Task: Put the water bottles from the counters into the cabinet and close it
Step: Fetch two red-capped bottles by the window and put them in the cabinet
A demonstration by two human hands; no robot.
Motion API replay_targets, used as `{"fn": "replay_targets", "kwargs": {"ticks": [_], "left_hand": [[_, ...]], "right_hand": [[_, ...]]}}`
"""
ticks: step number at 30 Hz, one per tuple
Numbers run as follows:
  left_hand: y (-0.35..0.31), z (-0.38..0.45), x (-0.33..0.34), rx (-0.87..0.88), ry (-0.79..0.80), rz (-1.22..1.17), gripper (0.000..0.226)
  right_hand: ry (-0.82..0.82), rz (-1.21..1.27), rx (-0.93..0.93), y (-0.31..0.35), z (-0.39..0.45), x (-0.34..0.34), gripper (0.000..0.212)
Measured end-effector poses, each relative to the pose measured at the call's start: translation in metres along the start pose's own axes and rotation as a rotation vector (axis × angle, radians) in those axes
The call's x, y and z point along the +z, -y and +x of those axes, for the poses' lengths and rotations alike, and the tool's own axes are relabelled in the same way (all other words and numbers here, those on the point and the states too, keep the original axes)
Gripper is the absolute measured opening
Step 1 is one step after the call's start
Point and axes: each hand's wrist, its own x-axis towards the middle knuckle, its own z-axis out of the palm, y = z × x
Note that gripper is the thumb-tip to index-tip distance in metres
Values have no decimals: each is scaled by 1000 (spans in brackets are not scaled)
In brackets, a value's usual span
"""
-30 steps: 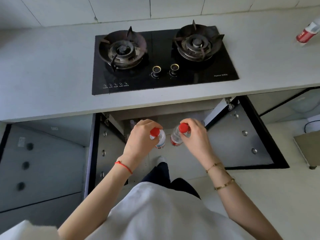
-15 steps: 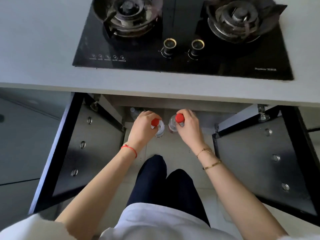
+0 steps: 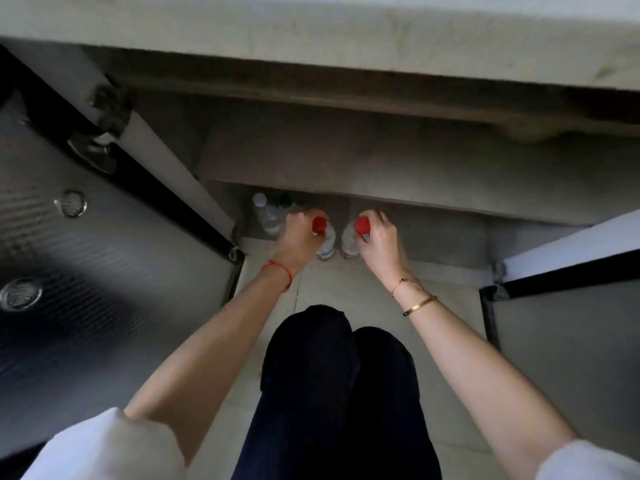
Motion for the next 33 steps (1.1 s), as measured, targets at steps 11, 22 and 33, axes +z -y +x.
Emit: {"fn": "replay_targets", "kwargs": {"ticks": [11,22,33], "left_hand": [[57,67,68,18,6,66,33],[51,90,88,15,52,100,33],[55,67,77,21,18,131,58]], "right_hand": [[6,-44,-22,-58,54,79,32],[-32,-43,5,-76,79,100,28],[3,17,41,-75,64,95,55]]}}
